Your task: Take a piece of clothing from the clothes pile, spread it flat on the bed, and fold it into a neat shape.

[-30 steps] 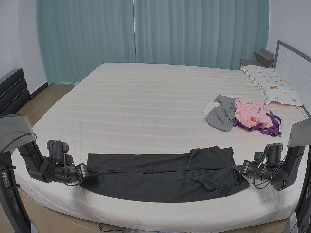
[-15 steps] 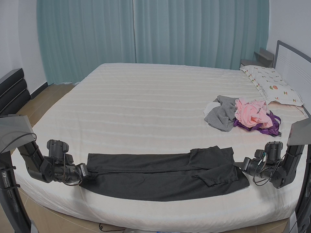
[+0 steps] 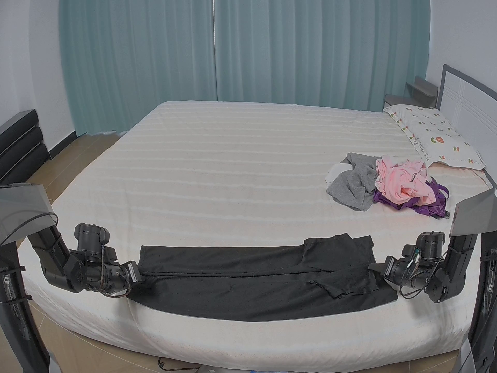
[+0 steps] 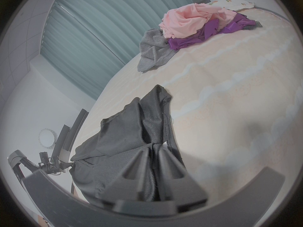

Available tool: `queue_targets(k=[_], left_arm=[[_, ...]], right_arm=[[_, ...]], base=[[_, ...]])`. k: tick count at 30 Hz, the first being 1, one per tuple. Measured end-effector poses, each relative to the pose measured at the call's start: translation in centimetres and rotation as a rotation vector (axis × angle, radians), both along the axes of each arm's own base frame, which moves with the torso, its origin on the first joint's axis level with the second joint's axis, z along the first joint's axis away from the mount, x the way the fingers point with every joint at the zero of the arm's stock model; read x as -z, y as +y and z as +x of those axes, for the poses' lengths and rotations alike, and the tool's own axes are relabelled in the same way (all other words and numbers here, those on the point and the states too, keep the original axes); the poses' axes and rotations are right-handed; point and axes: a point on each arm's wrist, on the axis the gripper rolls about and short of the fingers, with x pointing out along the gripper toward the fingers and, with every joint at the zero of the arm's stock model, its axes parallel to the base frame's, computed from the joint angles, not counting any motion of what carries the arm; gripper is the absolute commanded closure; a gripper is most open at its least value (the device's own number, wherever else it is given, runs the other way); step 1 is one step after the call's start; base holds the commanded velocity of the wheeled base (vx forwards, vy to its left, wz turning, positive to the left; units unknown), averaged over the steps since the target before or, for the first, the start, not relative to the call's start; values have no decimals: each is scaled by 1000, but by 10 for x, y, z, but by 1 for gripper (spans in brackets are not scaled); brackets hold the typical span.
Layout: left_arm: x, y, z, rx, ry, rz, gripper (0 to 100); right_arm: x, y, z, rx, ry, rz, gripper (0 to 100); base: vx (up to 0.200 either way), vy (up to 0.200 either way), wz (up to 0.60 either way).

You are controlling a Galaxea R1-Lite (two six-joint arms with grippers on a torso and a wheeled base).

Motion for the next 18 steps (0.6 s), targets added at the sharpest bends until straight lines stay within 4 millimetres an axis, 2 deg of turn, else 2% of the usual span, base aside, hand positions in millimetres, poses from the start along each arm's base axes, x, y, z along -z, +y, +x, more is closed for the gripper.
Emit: queue_targets(k=[9,10,18], left_arm=[[-15,1,-5,-25,-29,-28,100],[-17,1,-5,-29,-34,-30,0],[-26,3,-6,-77,-48,-69,0]], right_arm=[[-19,3,-13,58,-30,114,0],[-21,2,-15,64,-32,123,0],[-33,-1,-30,152,-40,226,0]], base=[[0,0,0],[0,0,0],[0,0,0]])
